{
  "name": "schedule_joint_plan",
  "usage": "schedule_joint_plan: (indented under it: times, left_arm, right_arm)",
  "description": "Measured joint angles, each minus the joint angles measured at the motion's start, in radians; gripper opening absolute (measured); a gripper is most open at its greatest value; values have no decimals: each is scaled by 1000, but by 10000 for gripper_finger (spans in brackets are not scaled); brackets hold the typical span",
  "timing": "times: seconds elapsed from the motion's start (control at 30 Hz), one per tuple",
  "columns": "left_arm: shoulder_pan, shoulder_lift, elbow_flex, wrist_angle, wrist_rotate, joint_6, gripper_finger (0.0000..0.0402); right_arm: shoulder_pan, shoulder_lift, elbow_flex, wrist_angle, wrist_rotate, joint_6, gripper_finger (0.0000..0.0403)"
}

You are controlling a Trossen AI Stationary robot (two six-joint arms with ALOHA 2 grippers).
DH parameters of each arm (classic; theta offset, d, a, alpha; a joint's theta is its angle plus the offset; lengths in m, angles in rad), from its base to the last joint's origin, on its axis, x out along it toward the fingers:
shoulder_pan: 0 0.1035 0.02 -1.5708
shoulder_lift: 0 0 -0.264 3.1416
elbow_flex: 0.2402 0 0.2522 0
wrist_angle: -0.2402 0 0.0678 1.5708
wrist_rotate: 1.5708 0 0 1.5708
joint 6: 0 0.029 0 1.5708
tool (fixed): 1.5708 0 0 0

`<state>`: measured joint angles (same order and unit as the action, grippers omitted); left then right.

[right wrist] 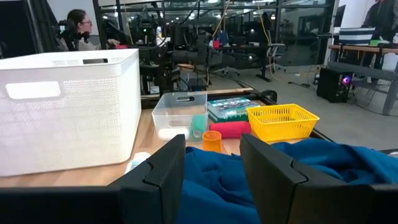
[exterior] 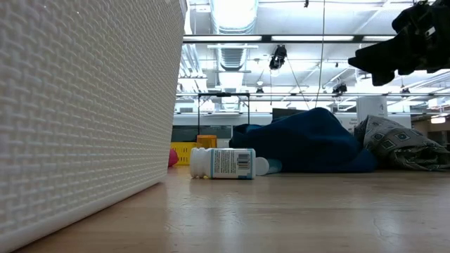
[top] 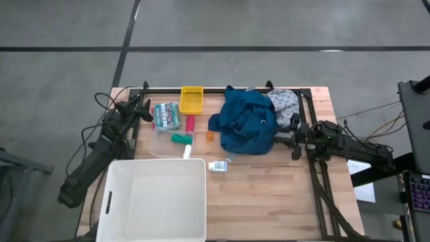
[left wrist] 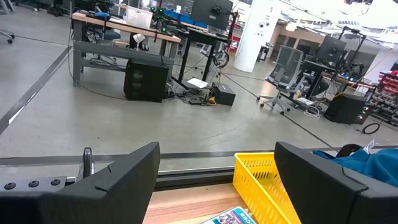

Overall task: Pick & place medical supplies in basket/bin
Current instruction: Put the red bandage into the transparent bin

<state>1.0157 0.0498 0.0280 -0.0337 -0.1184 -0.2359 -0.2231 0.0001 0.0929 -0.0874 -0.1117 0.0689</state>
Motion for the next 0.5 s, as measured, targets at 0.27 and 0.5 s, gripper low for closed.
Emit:
schedule_joint_plan:
  times: [0.27, 0.5]
  left_arm:
    - [0, 0, 0, 0, 0, 0, 322]
    - [0, 0, 0, 0, 0, 0, 322]
  right_arm:
    - [0, 0, -1, -44, -2, 0, 148]
    - [0, 2, -32, -37, -17, -10, 148]
